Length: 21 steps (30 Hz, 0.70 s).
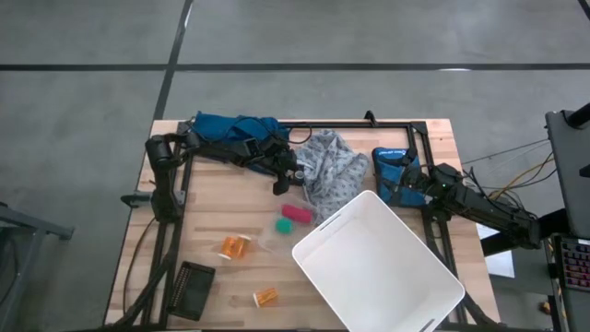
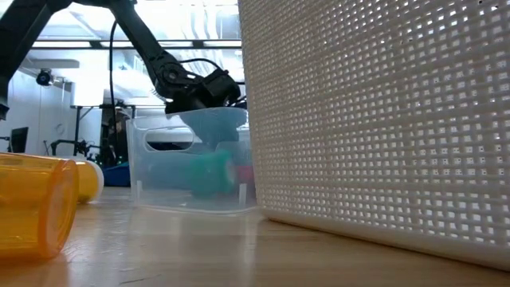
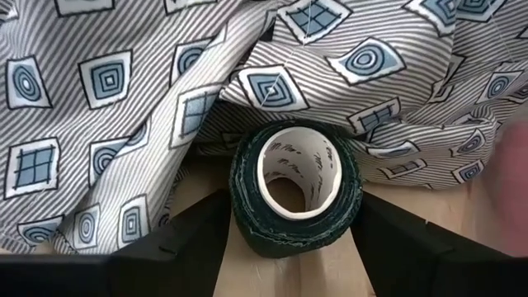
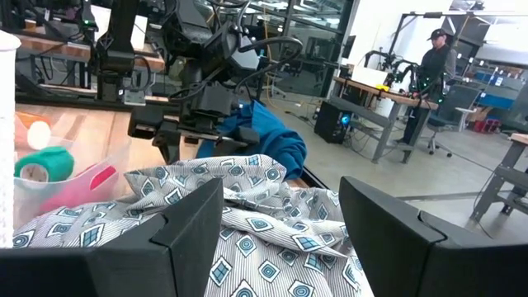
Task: Pick & Place Medicine items
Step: Put the green bandage into the transparent bin
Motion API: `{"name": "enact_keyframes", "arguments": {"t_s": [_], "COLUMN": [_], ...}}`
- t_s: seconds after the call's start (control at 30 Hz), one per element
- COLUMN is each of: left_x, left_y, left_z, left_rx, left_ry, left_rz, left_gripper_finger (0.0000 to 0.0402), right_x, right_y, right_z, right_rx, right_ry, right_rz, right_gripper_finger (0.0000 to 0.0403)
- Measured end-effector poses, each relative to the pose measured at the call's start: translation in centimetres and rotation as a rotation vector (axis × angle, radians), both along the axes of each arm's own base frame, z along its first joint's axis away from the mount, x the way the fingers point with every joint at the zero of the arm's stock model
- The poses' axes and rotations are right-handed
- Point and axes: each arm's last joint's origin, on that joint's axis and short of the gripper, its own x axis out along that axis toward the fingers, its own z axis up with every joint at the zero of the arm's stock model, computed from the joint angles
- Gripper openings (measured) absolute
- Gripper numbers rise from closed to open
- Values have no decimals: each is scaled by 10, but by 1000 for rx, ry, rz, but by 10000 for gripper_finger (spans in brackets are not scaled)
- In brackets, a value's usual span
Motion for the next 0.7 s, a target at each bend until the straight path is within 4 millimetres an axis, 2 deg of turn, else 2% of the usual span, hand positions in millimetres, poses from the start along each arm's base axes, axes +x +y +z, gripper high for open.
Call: {"name": "enact_keyframes", "arguments": {"t_s": [0.7], "left_x": [0], "left_y": [0], "left_z": [2], "left_rx": [-1], "left_ry": [-6], "left_rz": [10], "left_gripper_finger": [186], "right_x": [0], "right_y": [0], "right_z": [0], "right_rx": [-2], "right_ry": [0], "right_rz": [1], "right_gripper_finger": [240]}}
